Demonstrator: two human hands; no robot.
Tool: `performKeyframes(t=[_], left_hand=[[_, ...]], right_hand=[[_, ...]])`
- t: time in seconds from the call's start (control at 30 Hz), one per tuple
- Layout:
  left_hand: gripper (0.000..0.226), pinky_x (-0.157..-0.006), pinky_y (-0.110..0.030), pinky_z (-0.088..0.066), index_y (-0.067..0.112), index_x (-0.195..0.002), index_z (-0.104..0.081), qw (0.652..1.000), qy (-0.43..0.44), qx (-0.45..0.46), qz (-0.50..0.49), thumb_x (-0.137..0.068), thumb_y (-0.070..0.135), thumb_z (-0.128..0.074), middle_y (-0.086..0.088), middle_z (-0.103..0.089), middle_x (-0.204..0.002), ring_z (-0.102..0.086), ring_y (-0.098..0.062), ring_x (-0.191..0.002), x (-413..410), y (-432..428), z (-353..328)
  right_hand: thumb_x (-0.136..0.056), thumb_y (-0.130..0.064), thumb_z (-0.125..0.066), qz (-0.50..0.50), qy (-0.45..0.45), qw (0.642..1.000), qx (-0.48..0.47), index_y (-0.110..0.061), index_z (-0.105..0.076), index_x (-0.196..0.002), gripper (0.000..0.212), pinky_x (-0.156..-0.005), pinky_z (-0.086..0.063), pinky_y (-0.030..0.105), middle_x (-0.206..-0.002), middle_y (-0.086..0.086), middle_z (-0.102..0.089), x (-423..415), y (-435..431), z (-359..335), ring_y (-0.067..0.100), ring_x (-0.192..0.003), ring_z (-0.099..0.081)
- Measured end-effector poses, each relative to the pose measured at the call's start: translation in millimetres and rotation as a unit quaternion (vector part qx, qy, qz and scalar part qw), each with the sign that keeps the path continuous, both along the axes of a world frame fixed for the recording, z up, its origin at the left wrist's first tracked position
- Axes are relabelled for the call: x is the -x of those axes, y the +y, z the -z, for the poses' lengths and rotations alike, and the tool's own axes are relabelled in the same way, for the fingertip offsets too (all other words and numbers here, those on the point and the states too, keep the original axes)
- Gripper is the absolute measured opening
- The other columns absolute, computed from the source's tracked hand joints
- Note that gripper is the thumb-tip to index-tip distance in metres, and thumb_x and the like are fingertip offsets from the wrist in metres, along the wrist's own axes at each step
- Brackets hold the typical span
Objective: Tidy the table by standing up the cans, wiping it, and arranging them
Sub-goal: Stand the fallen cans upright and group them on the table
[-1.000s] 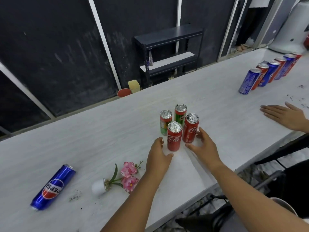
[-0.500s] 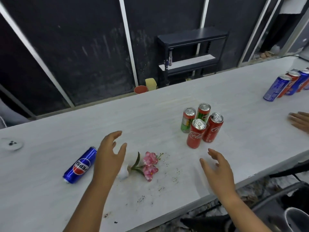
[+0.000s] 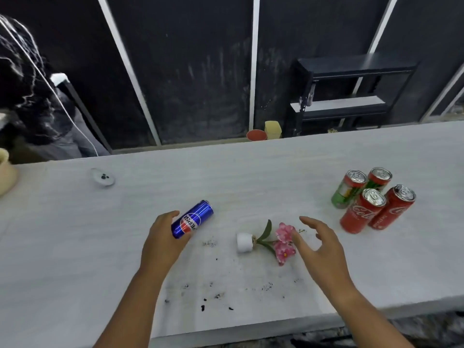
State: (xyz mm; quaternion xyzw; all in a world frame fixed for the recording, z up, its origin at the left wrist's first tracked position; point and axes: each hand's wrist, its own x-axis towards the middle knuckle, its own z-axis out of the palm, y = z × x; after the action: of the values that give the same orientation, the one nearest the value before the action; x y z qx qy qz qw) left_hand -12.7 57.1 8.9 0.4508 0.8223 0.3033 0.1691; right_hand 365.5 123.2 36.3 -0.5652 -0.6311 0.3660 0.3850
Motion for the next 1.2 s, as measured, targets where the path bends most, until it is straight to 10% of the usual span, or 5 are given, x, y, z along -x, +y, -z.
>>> performKeyframes(t=[0.37, 0.7, 1.2], left_hand=[[0.059, -0.079, -0.023, -0.051, 0.025, -0.134, -0.063, 0.997, -0.071, -0.025, 0.004, -0.083, 0.022, -0.091, 0.007, -0.064, -0.124, -0.066, -0.008, -0.102, 16, -12, 11], [0.060, -0.099, -0.026, -0.058, 0.039, -0.126, -0.065, 0.968, -0.167, -0.168, 0.080, -0.077, 0.021, -0.094, 0.019, -0.065, -0.126, -0.065, -0.002, -0.119, -10, -9, -34], [0.083, -0.111, -0.026, -0.052, 0.048, -0.149, -0.053, 0.936, -0.249, -0.144, 0.205, -0.079, 0.041, -0.097, 0.026, -0.059, -0.144, -0.057, -0.001, -0.136, -48, 7, -66]], right_hand=[[-0.092, -0.052, -0.077, -0.101, -0.021, 0.995, -0.011, -0.061, -0.059, -0.128, 0.041, -0.096, -0.041, 0.010, -0.127, -0.040, -0.055, 101, 0, -4, -0.010, -0.109, -0.056], [-0.089, -0.047, -0.082, -0.193, -0.070, 0.978, -0.032, -0.052, -0.055, -0.144, 0.062, -0.101, -0.030, 0.005, -0.137, -0.045, -0.049, 143, 9, -3, -0.019, -0.136, -0.037], [-0.081, -0.063, -0.084, -0.167, 0.010, 0.985, -0.051, -0.057, -0.059, -0.132, 0.057, -0.085, -0.055, 0.009, -0.127, -0.030, -0.069, 129, 6, -7, -0.003, -0.116, -0.066]])
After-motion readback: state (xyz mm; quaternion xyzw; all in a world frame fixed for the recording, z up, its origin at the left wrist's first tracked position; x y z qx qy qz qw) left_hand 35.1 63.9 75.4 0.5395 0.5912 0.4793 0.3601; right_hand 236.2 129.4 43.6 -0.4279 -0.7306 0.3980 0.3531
